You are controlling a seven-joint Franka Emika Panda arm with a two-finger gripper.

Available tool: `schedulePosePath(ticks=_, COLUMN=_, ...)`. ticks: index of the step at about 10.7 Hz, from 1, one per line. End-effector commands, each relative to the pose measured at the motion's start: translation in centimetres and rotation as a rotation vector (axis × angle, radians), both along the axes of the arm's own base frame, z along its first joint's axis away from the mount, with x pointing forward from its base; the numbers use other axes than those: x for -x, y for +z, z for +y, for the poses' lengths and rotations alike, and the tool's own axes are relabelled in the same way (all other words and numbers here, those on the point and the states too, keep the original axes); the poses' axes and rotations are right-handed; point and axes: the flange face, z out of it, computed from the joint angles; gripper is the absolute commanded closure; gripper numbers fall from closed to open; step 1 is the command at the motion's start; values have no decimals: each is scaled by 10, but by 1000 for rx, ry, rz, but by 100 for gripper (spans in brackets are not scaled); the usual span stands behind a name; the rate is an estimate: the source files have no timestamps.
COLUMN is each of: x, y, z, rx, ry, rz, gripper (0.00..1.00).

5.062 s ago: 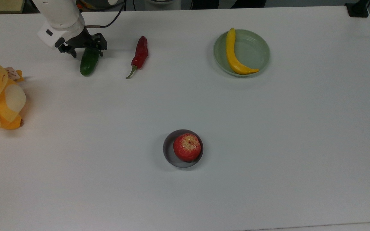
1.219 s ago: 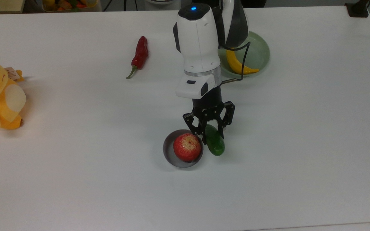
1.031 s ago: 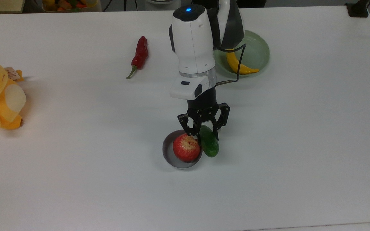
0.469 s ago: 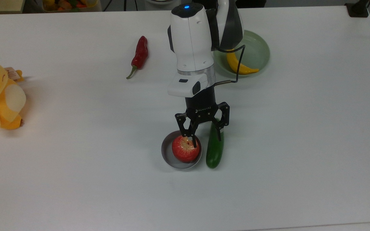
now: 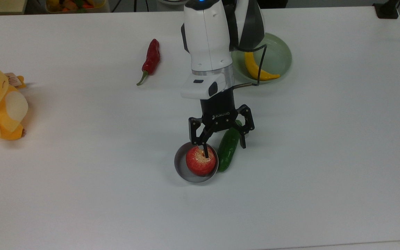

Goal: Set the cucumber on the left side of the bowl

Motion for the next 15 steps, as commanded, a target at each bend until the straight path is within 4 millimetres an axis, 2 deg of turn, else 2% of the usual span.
schedulePosePath(ticks=1, x=24, y=57, z=-6, rx=-19, ry=-7, rz=-3, gripper=0)
schedulePosePath(ticks=4, x=54, y=138, z=-36, rx=-1, ry=-5, rz=142, gripper=0)
schedulePosePath(ticks=5, x=68, y=160, z=-50, rx=7, ry=-9, rz=207, gripper=0)
schedulePosePath(ticks=7, x=99, y=191, z=-68, rx=19, ry=2, rz=338, gripper=0)
schedulePosePath(ticks=10, x=141, y=215, z=-89, rx=45, ry=8, rz=578, gripper=0)
schedulePosePath(ticks=12, x=162, y=227, z=-99, rx=12, ry=-189, rz=711, gripper=0)
schedulePosePath(ticks=14, x=179, y=224, z=-108, rx=45, ry=-273, rz=822, gripper=0)
schedulePosePath(ticks=15, x=178, y=225, z=-121, rx=32, ry=-294, rz=827, gripper=0)
